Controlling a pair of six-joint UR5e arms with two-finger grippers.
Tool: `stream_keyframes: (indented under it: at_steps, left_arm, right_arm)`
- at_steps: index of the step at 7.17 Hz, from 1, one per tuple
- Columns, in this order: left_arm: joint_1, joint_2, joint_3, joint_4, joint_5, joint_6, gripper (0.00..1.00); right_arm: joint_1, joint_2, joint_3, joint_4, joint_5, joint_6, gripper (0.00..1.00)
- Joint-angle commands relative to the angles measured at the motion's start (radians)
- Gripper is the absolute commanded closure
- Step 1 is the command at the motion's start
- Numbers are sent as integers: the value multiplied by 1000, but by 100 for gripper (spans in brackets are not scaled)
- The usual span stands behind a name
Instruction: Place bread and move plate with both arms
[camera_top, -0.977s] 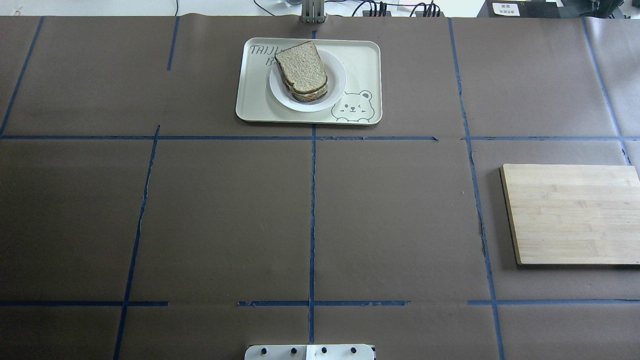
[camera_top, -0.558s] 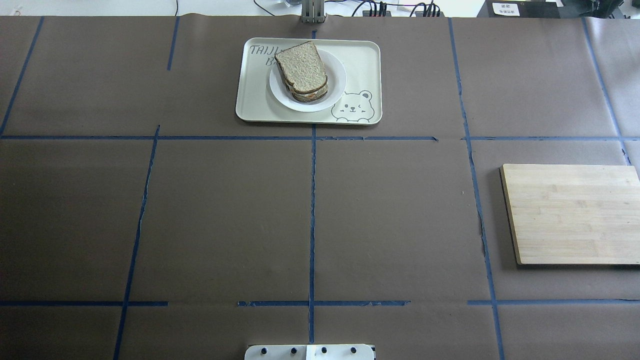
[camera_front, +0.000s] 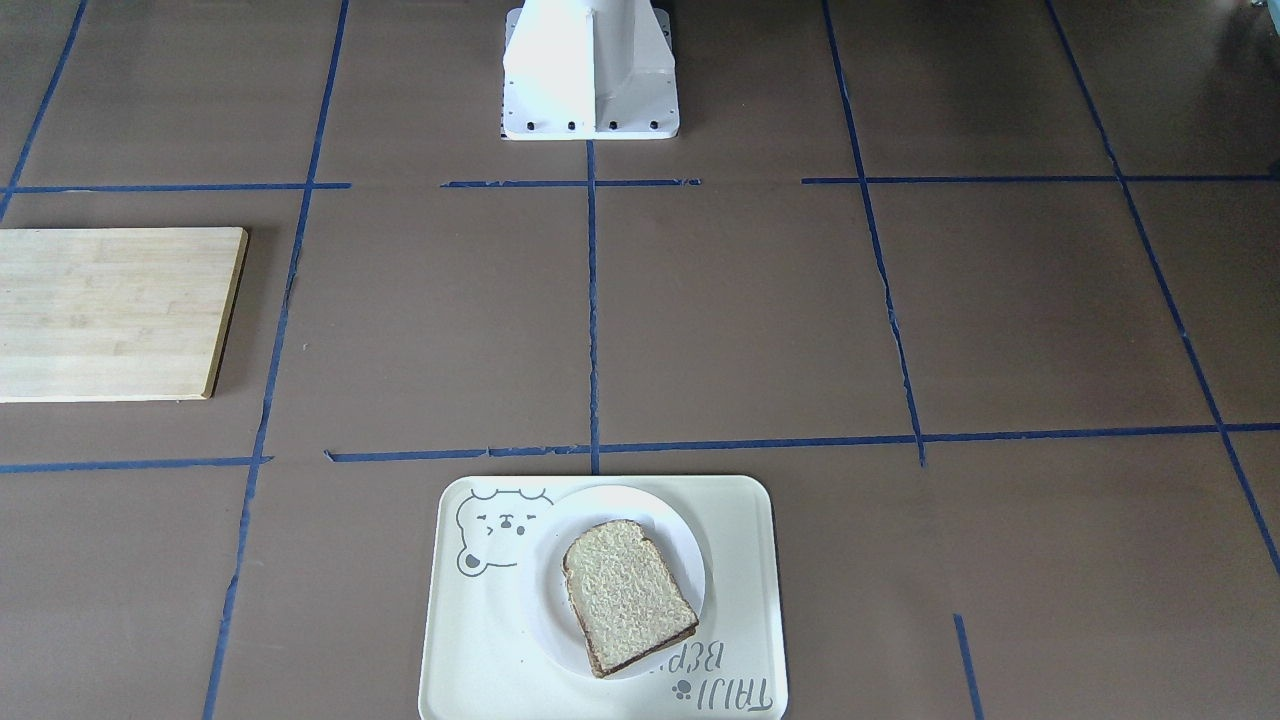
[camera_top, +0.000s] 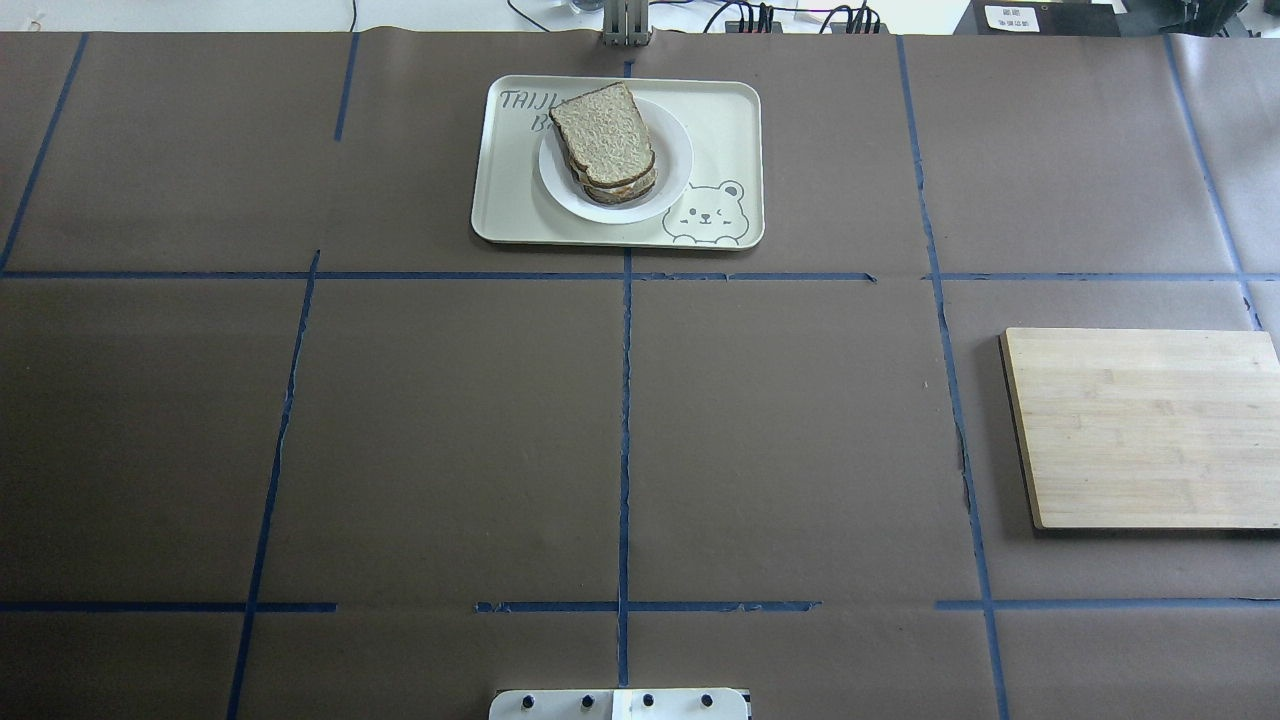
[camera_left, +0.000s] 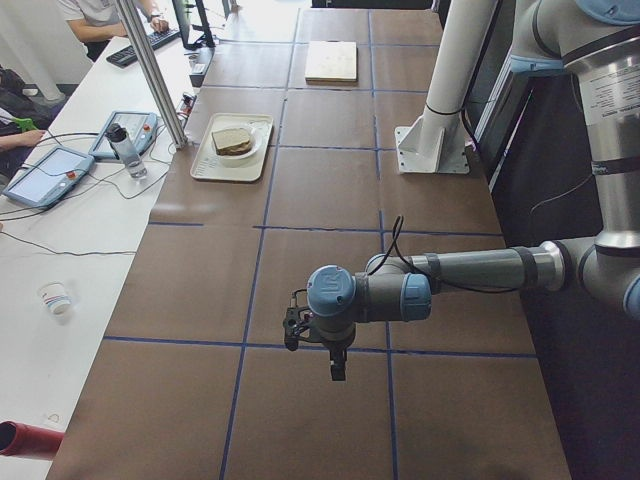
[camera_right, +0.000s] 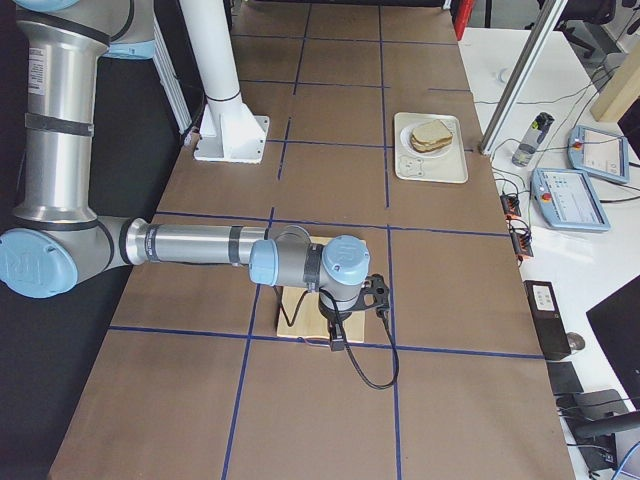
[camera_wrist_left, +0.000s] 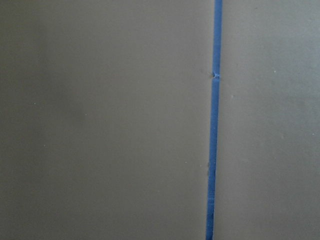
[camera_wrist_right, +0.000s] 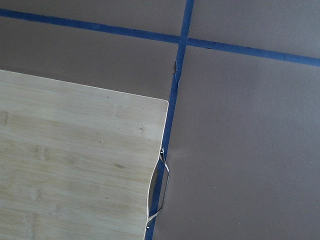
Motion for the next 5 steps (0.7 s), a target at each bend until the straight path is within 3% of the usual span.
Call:
stream_keyframes:
  at_steps: [1,5]
  left_arm:
    - [-1,-2,-5,-6,9,1,0]
    - [2,-20,-10,-9,6,1,0]
  right_arm:
    - [0,-8,-2,3,-1,-1,0]
    - [0,-17,-2,3,-1,-7,0]
